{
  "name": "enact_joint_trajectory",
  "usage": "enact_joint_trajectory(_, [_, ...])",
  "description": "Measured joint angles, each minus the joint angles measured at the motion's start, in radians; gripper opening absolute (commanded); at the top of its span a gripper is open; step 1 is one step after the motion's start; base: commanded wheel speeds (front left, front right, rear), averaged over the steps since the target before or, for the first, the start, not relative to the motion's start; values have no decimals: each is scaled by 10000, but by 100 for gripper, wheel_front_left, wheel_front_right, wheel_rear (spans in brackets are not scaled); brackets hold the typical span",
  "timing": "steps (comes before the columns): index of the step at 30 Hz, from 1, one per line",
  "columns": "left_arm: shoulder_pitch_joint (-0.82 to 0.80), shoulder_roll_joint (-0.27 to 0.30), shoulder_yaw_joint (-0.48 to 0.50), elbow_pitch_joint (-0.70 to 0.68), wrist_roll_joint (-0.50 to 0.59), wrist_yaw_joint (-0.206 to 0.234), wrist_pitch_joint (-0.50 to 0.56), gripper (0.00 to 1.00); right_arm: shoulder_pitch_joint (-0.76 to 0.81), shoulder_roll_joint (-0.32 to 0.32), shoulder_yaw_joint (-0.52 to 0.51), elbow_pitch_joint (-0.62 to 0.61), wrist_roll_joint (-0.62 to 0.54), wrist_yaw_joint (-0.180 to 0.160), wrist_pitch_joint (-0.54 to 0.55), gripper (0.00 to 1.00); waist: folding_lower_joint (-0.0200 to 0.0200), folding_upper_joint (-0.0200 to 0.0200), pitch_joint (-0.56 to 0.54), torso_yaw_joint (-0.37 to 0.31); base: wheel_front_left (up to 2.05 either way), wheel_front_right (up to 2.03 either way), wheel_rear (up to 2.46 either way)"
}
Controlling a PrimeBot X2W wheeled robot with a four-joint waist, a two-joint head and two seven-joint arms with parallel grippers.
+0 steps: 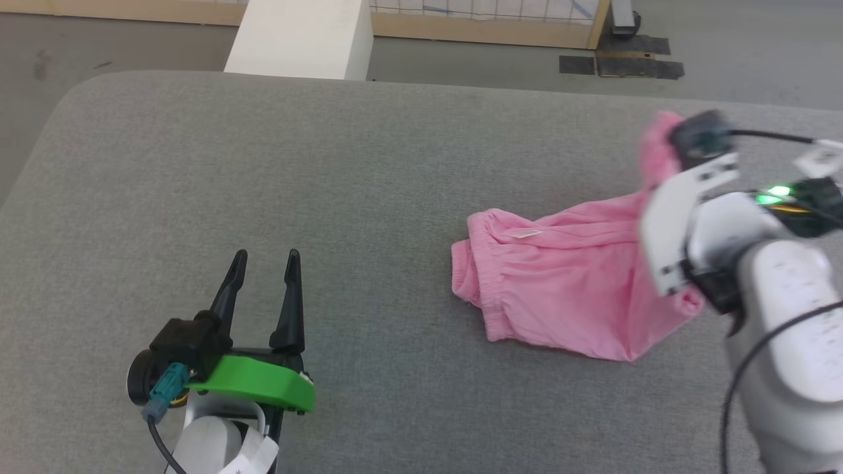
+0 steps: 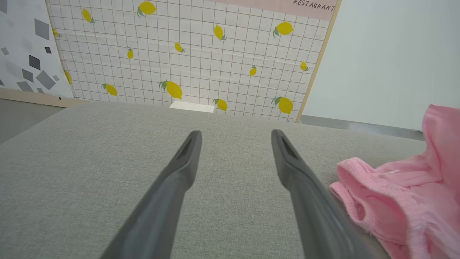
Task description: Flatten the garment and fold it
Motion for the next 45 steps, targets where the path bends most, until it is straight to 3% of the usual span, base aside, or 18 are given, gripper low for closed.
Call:
enact_joint_trajectory(5, [-2, 0, -29, 35, -2, -2, 0, 100, 16, -148, 2102, -1011, 675, -2, 675, 0, 0, 0, 12, 215, 0, 0, 0])
enact_joint_trajectory(10, [-12, 0, -109, 81, -25, -4, 0, 100, -5, -71, 3705, -779, 1129, -2, 888, 0, 0, 0, 87, 427, 0, 0, 0])
enact_joint_trajectory(22, [-32, 0, -265, 98, -115, -2, 0, 100, -247, 681, 4855, 1653, 1965, -2, 336, 0, 0, 0, 376, 776, 0, 0, 0])
enact_joint_trajectory(23, [-35, 0, -280, 104, -121, -2, 0, 100, -285, 694, 4813, 1837, 2050, -2, 255, 12, 0, 0, 390, 796, 0, 0, 0])
enact_joint_trajectory(24, [-39, 0, -291, 113, -121, -2, 0, 100, -326, 692, 4807, 1988, 2121, -2, 194, 42, 0, 0, 397, 812, 0, 0, 0])
enact_joint_trajectory(25, [-40, 0, -290, 119, -121, -2, 0, 100, -344, 694, 4813, 2063, 2169, -2, 146, 98, 0, 0, 397, 814, 0, 0, 0])
enact_joint_trajectory(32, [-12, -4, -217, 161, -119, 2, 0, 100, -314, 922, 4073, 1605, 3041, 0, -1122, 100, 0, 0, 166, 633, 0, 0, 0])
enact_joint_trajectory(45, [266, -10, 15, 84, -107, 12, 0, 100, 2012, 1218, 614, -1885, 2681, -2, -5923, 100, 0, 0, -568, -214, 0, 0, 0])
